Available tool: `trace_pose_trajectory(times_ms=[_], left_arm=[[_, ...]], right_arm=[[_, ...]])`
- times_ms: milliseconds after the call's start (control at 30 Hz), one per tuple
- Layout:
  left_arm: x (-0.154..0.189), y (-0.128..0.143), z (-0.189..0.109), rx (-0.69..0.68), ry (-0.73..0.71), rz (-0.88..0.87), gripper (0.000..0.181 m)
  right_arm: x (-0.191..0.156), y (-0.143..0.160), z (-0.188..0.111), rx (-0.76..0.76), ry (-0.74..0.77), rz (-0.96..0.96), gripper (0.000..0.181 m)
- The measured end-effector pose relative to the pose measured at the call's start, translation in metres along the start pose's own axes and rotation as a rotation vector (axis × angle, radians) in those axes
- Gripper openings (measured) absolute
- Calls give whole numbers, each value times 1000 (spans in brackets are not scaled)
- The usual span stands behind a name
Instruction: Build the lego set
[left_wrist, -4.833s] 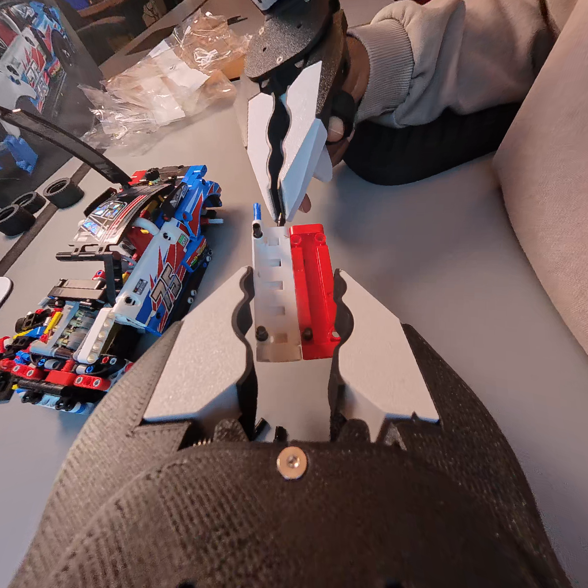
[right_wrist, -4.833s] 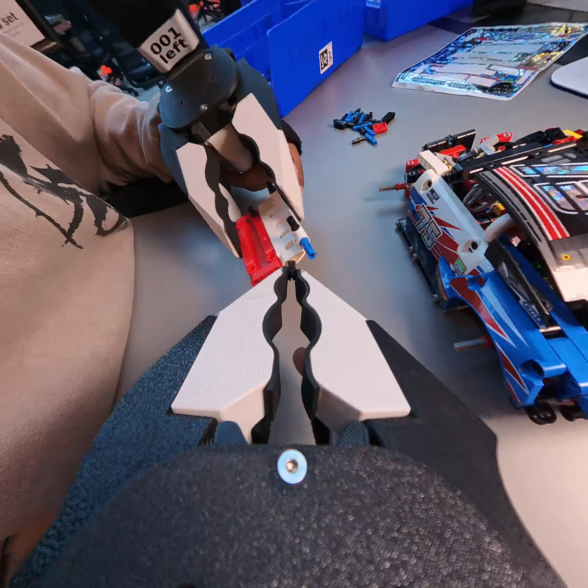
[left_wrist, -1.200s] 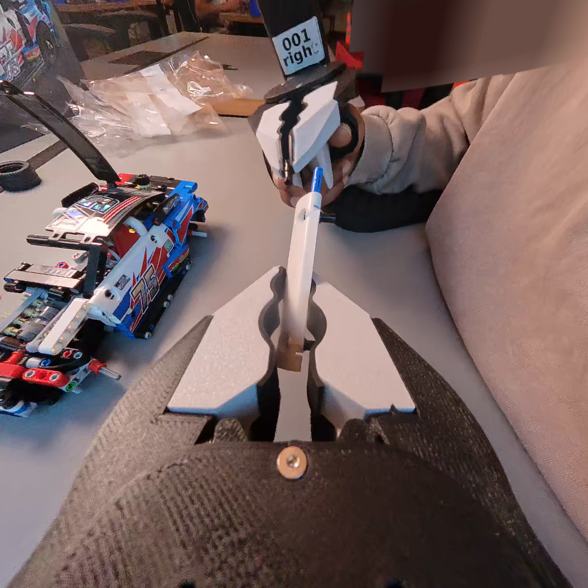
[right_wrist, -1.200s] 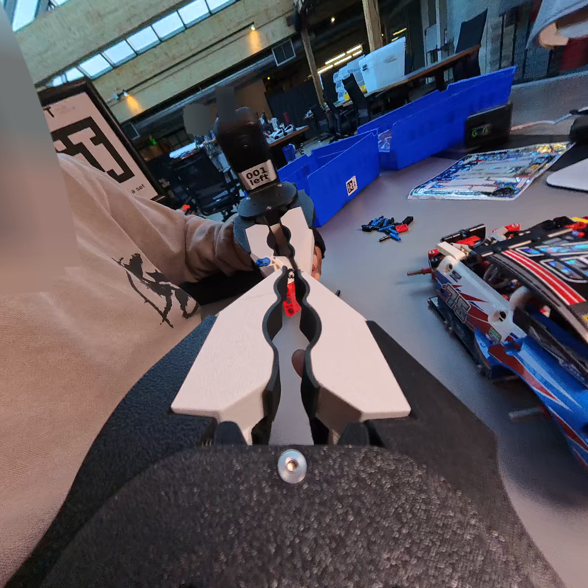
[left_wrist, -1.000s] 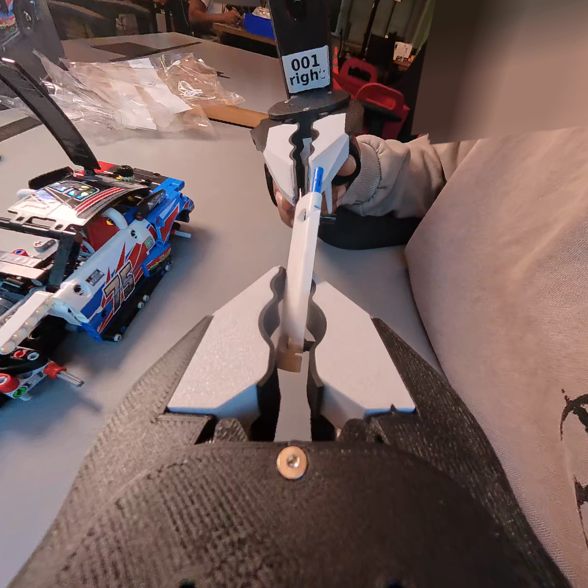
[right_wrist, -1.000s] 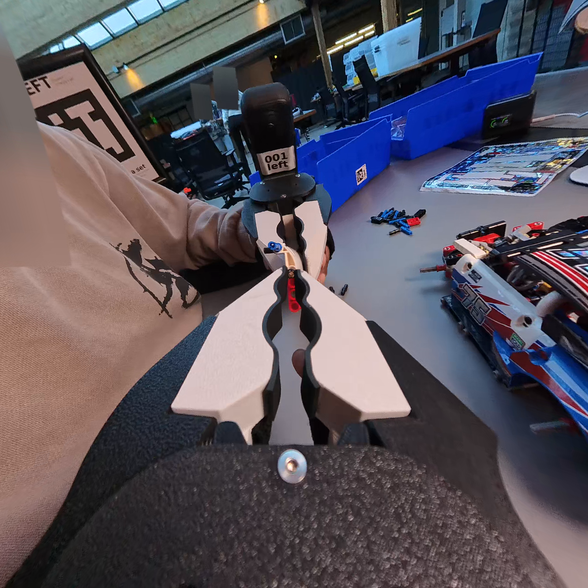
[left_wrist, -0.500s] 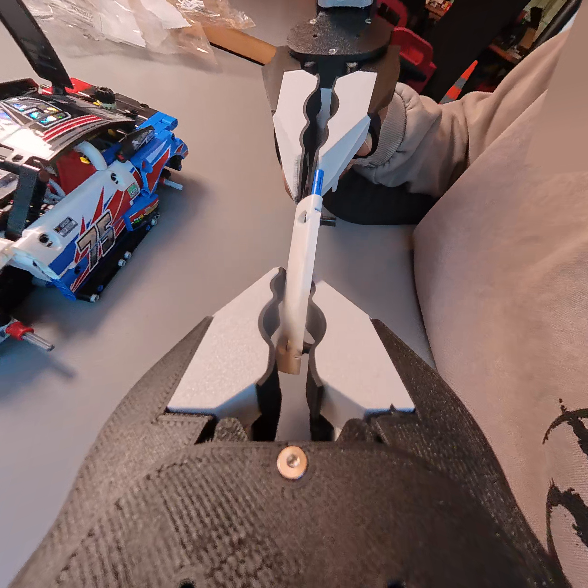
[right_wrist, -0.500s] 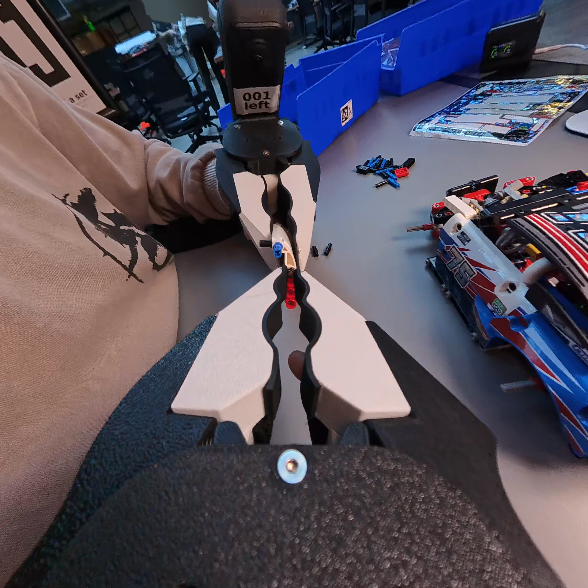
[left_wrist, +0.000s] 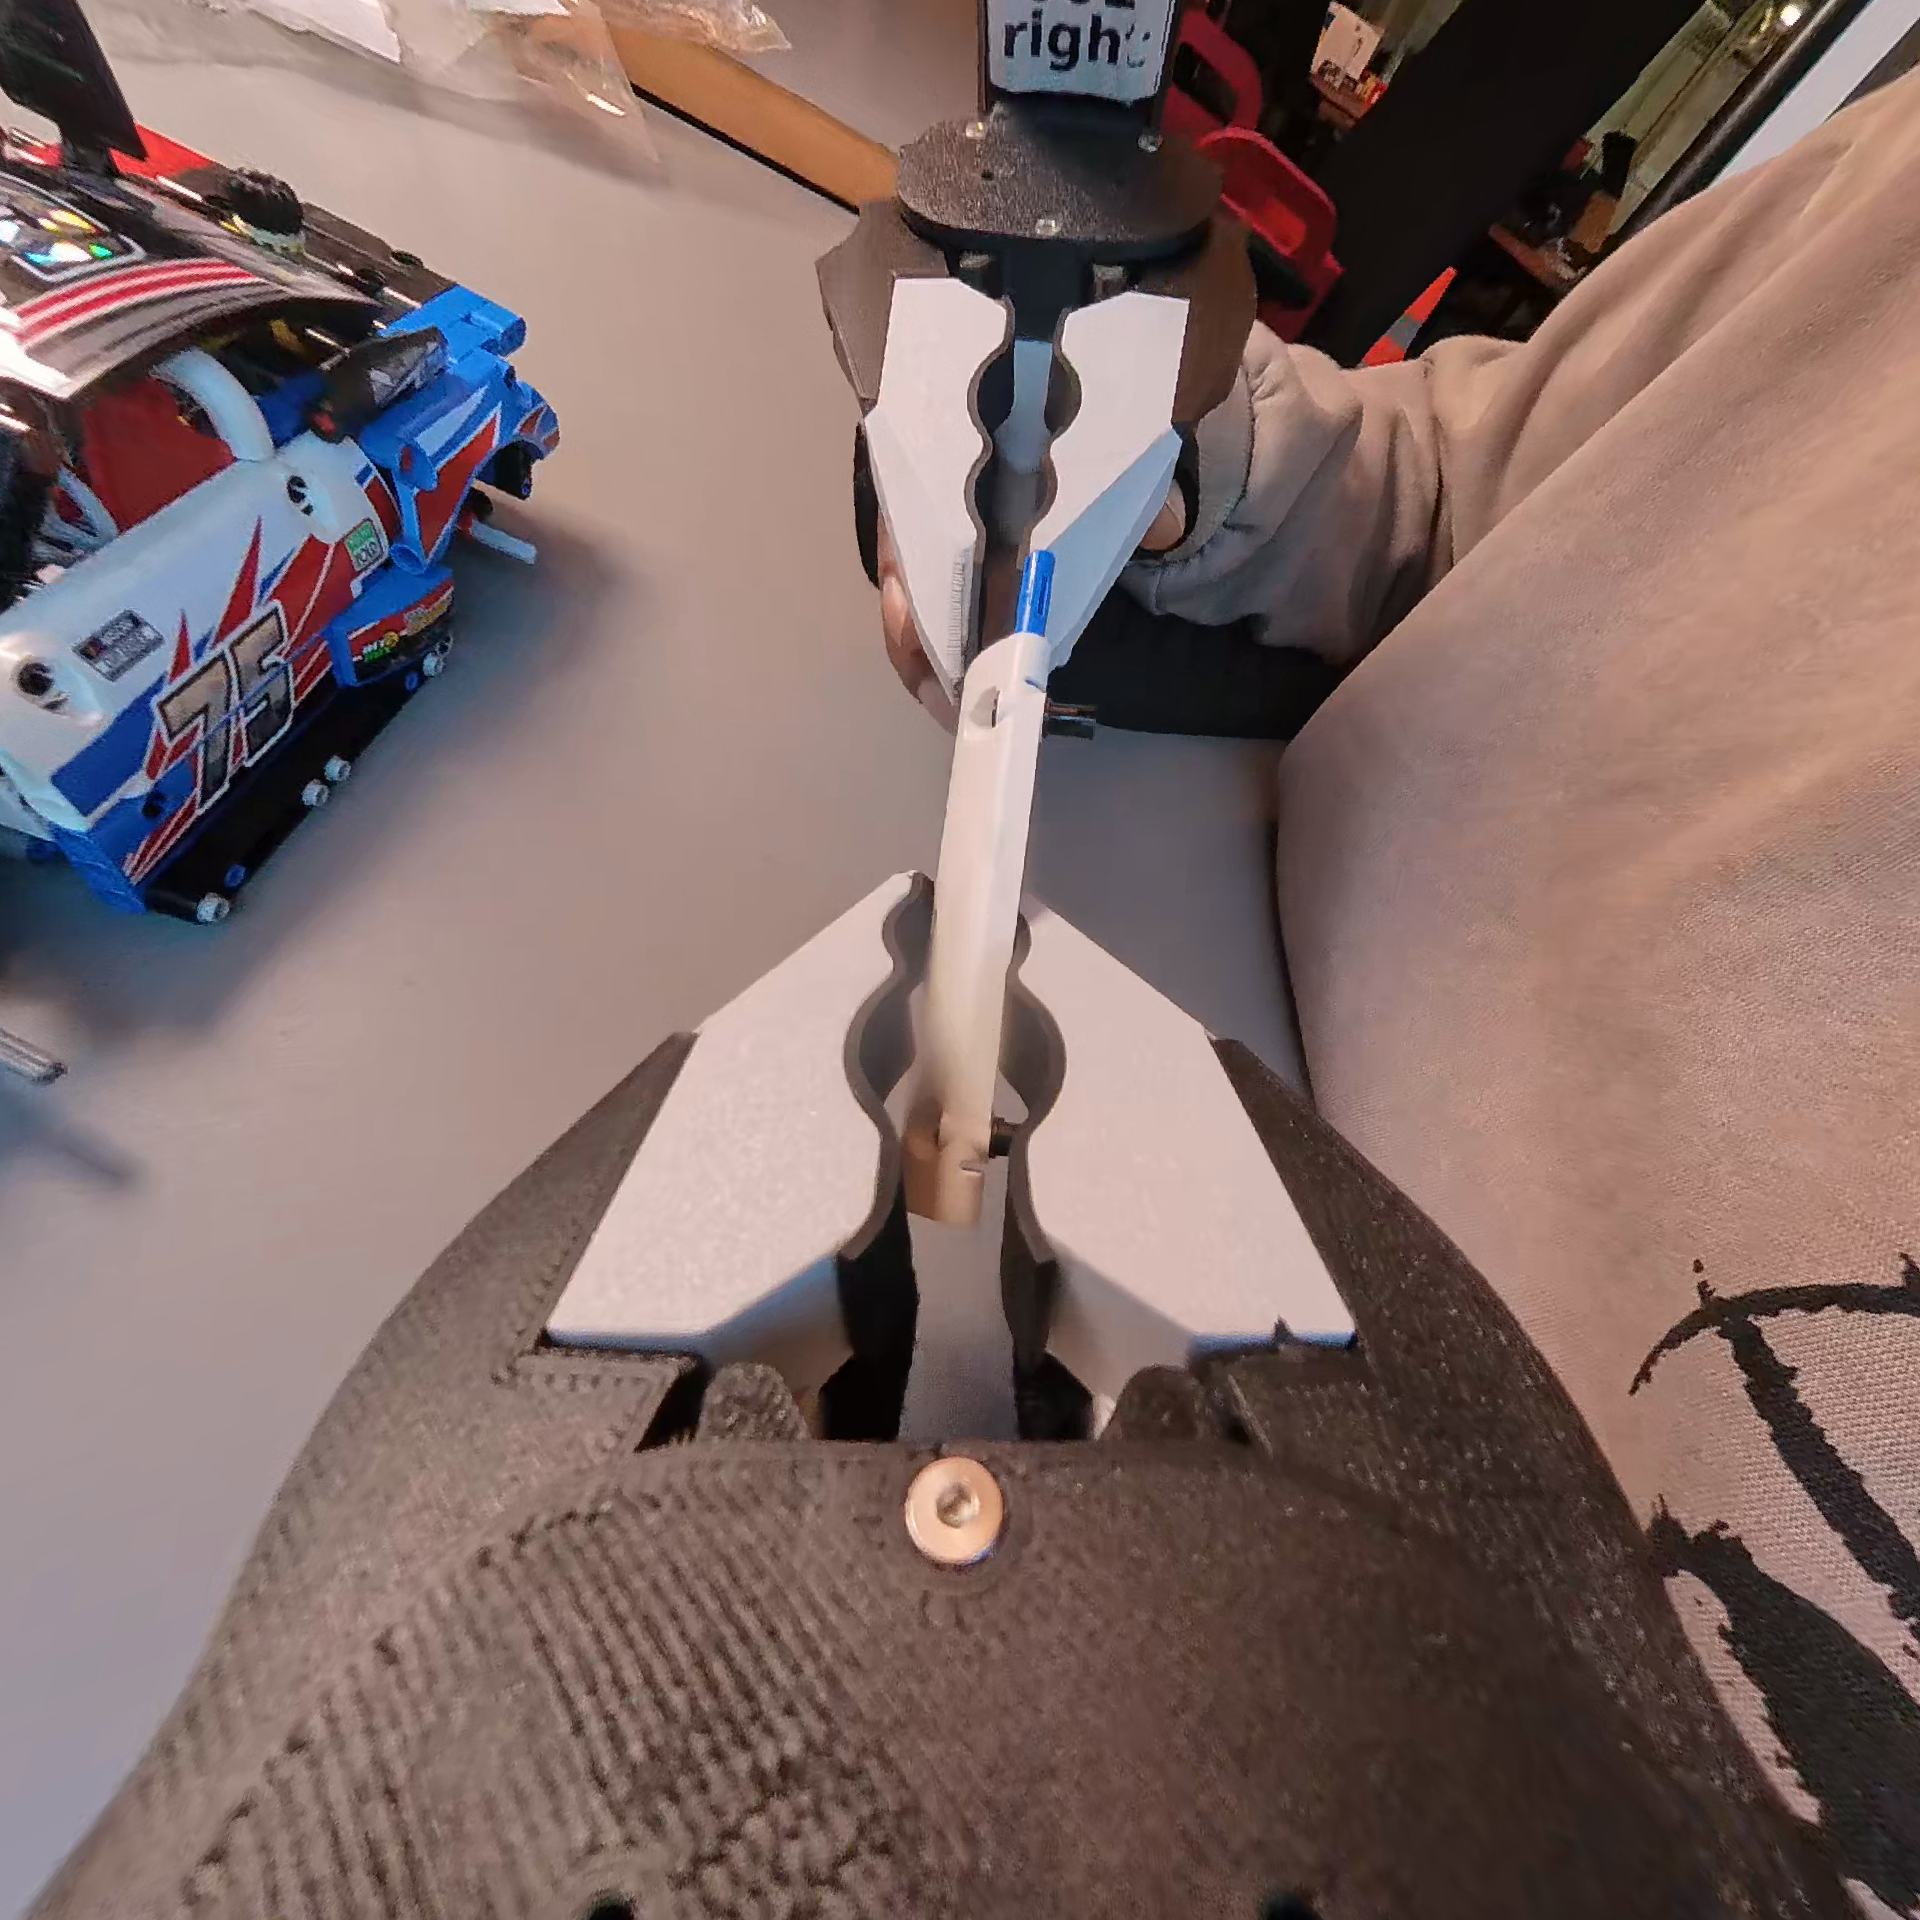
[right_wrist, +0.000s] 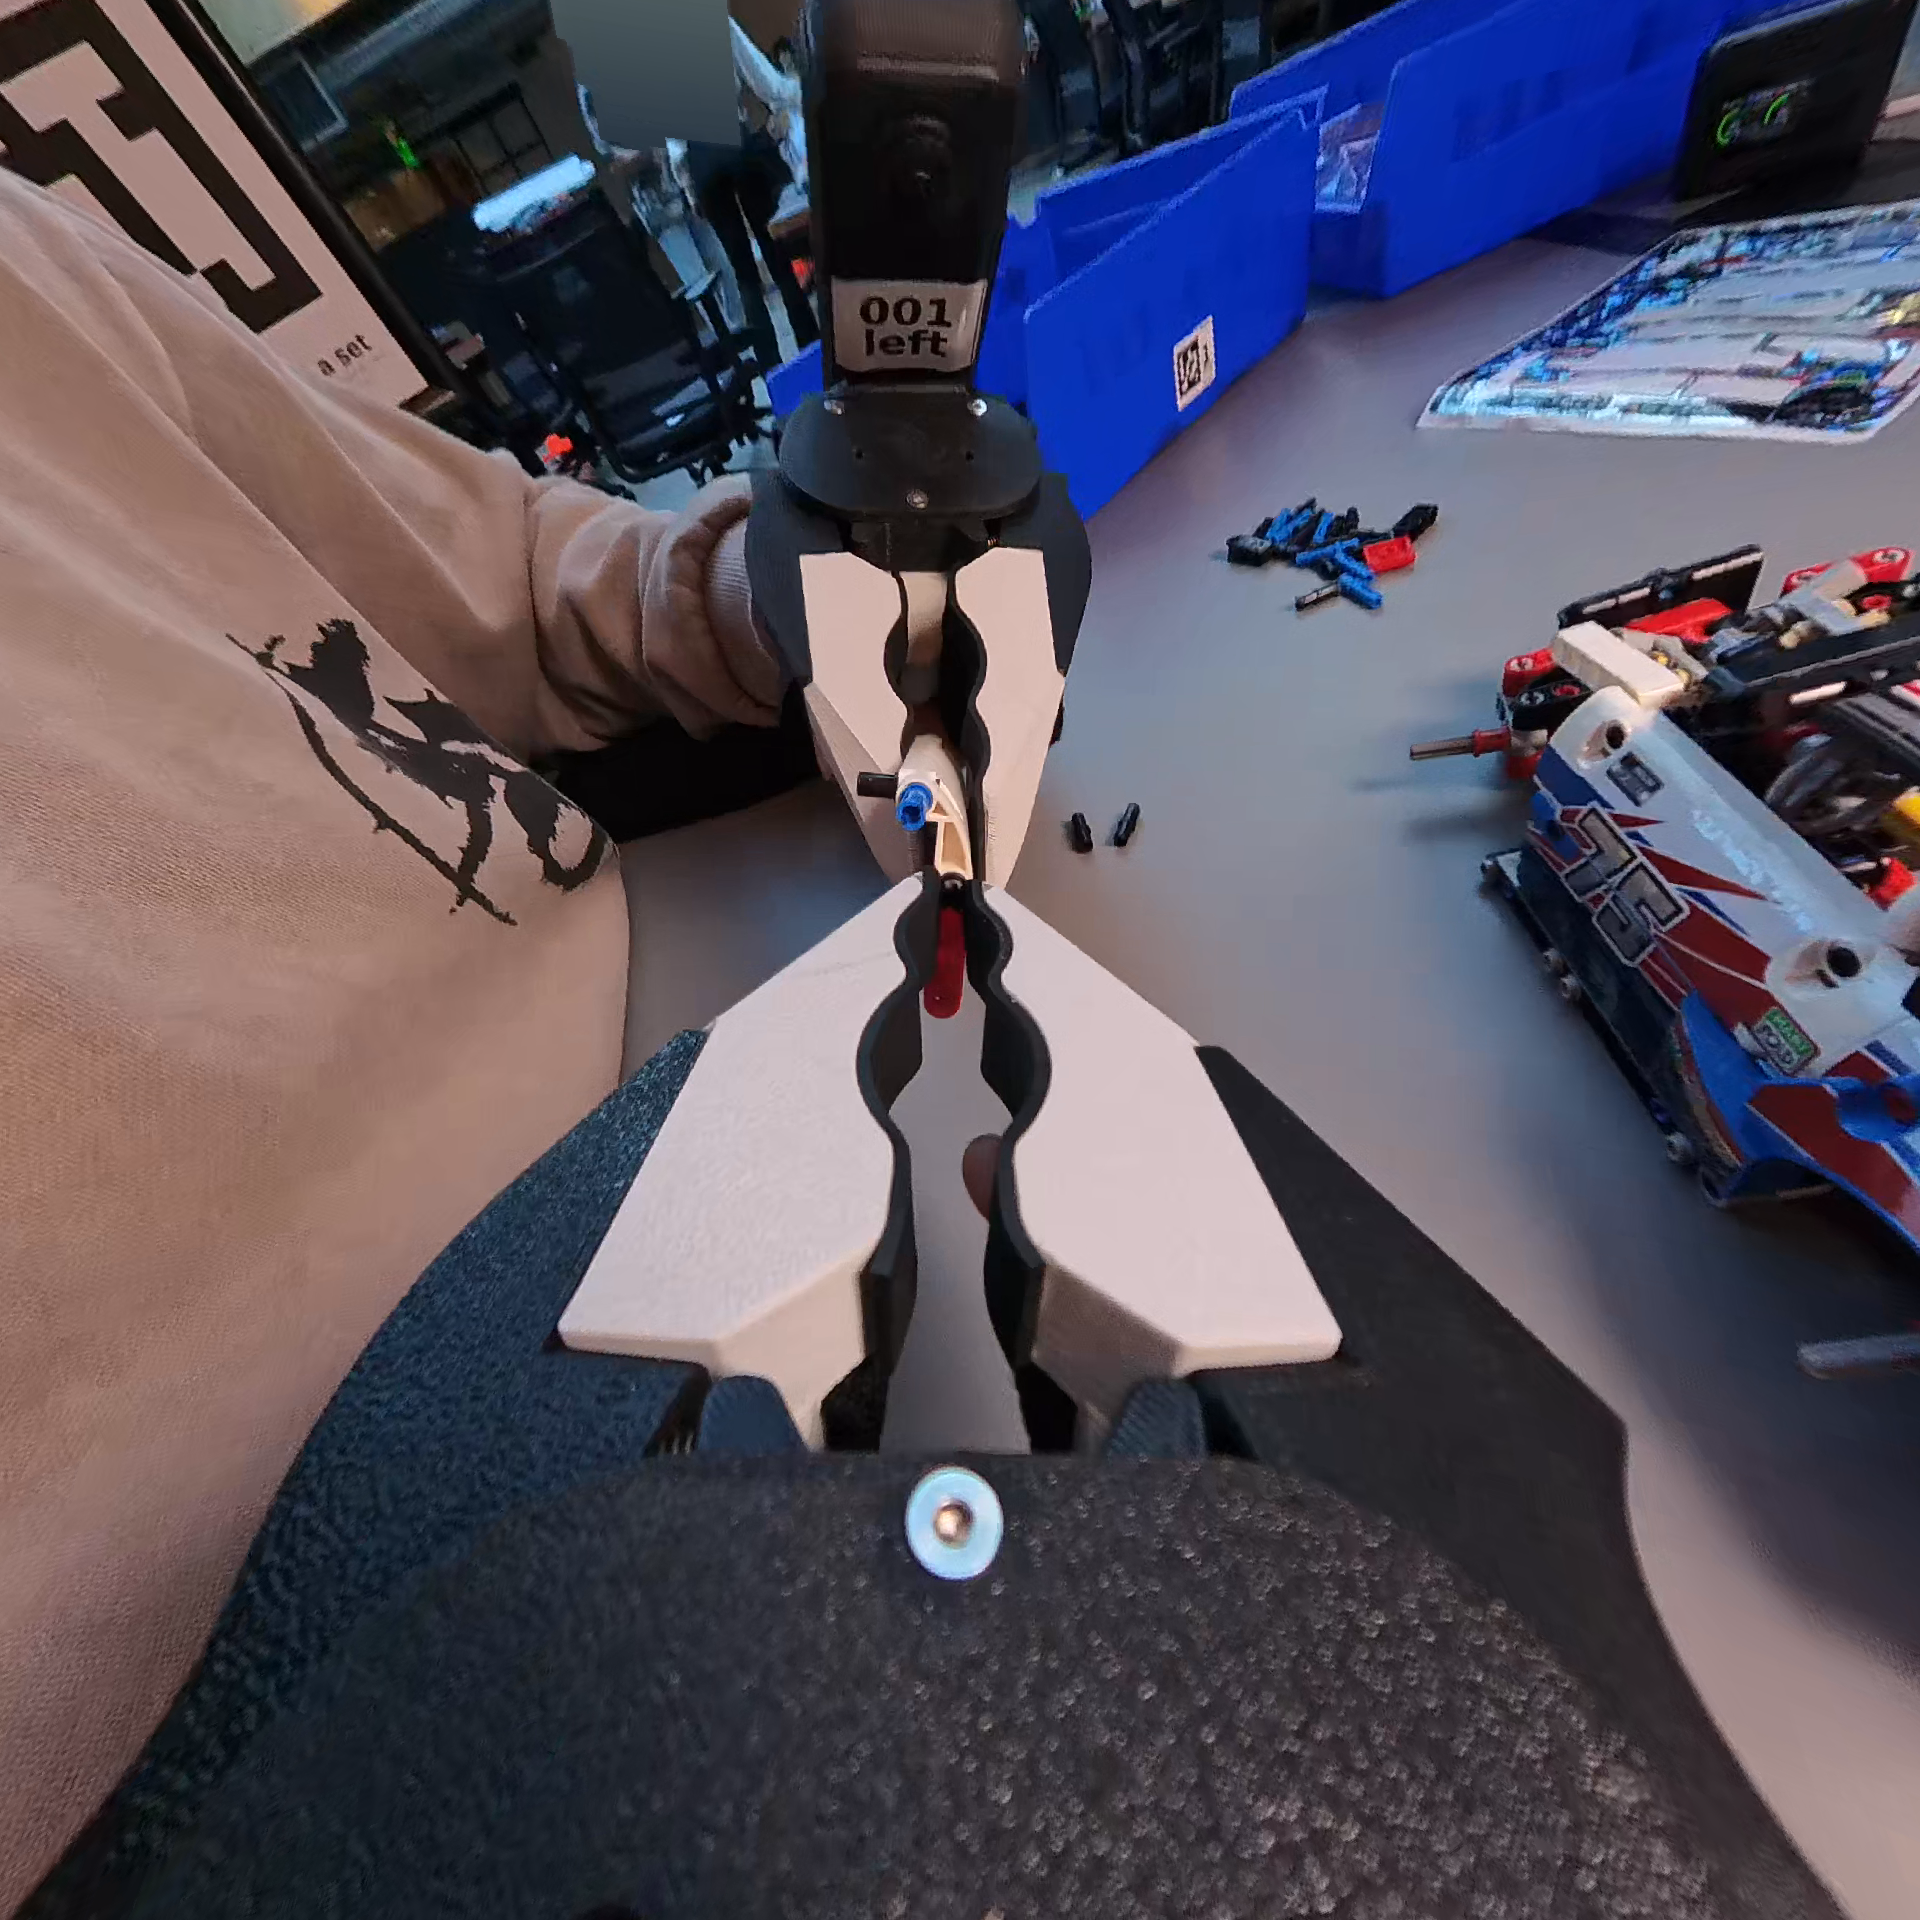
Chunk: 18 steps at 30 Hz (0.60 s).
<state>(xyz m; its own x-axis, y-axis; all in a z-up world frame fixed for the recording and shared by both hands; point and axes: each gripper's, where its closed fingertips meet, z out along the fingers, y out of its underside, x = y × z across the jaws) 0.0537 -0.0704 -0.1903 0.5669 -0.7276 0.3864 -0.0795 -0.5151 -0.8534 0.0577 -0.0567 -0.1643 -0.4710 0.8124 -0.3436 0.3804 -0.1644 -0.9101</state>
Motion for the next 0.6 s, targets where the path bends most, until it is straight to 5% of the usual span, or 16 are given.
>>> trace_pose_trajectory(times_ms=[167, 333, 600], left_arm=[[-27, -25, -53, 130, -143, -34, 8], [-66, -25, -115, 273, -332, -116, 8], [-80, -20, -119, 280, -467, -56, 8]], right_arm=[[9, -20, 3, 22, 69, -77, 22], [30, 28, 44, -321, 179, -207, 17], [60, 34, 100, -524, 247, -217, 11]])
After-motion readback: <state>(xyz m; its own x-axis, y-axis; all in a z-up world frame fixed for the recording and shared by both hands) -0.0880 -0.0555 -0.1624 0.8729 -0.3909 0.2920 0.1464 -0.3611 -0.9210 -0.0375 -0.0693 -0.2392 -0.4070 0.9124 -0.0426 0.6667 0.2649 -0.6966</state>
